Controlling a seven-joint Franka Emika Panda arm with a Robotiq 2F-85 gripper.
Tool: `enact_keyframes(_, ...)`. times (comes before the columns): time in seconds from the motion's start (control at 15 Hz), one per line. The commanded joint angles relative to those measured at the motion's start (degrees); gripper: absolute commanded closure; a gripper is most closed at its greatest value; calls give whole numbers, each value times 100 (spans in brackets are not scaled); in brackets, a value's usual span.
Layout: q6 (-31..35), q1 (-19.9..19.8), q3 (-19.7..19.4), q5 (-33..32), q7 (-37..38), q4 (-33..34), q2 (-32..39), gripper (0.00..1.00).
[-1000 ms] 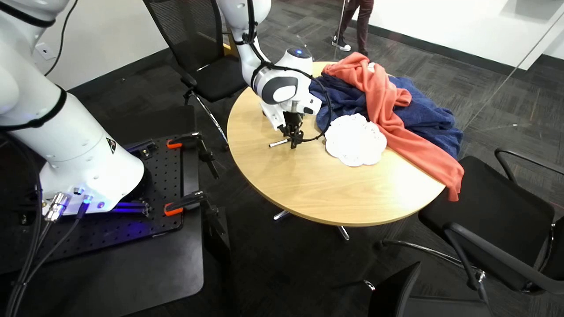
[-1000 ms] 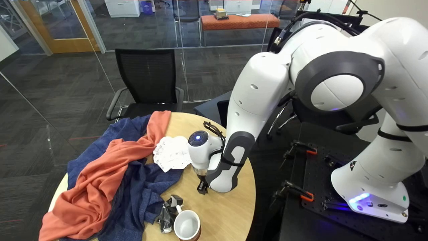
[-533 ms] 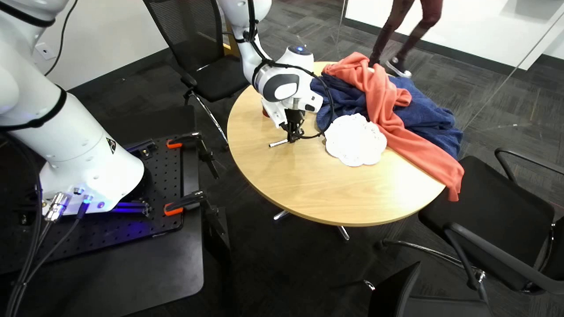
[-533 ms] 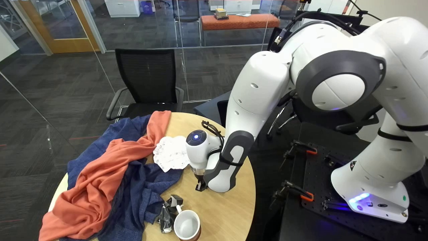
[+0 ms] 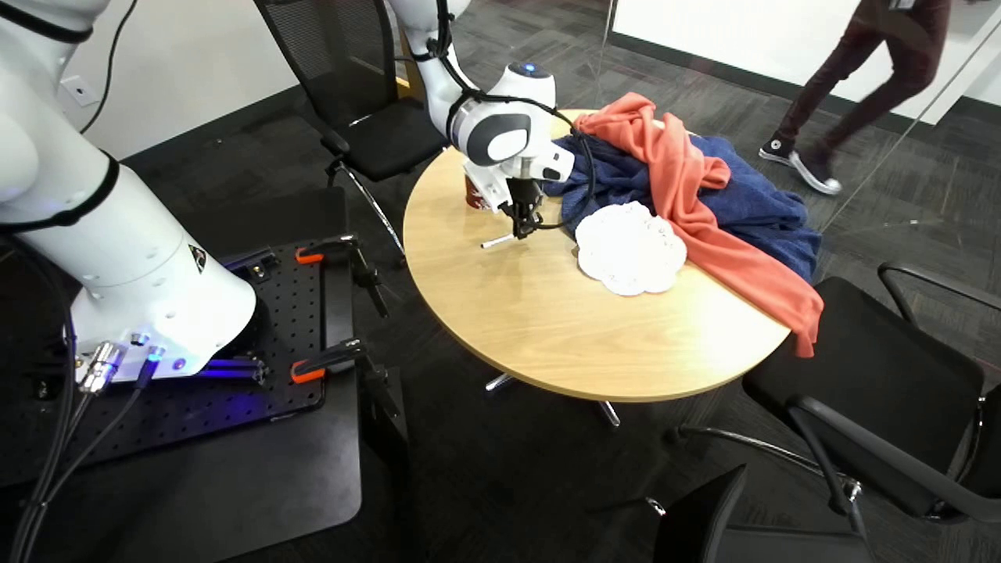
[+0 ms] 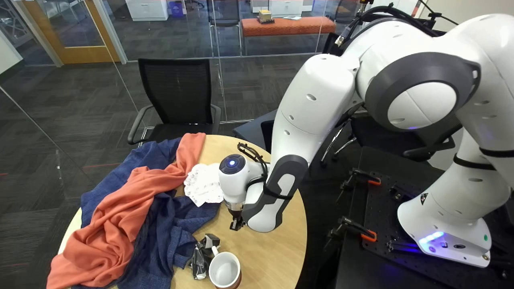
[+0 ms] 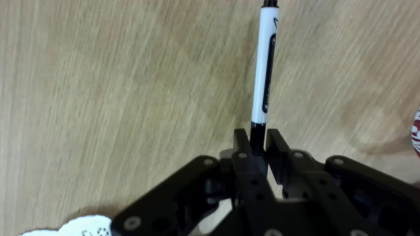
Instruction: Pick up the brush from the table and put it in the cup.
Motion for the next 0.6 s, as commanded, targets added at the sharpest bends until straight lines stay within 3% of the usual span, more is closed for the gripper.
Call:
enact_keyframes(0.0, -75, 218, -105, -288, 34, -423, -686, 95)
enact_keyframes(0.53, -209, 128, 83, -789, -317, -835, -1685, 95)
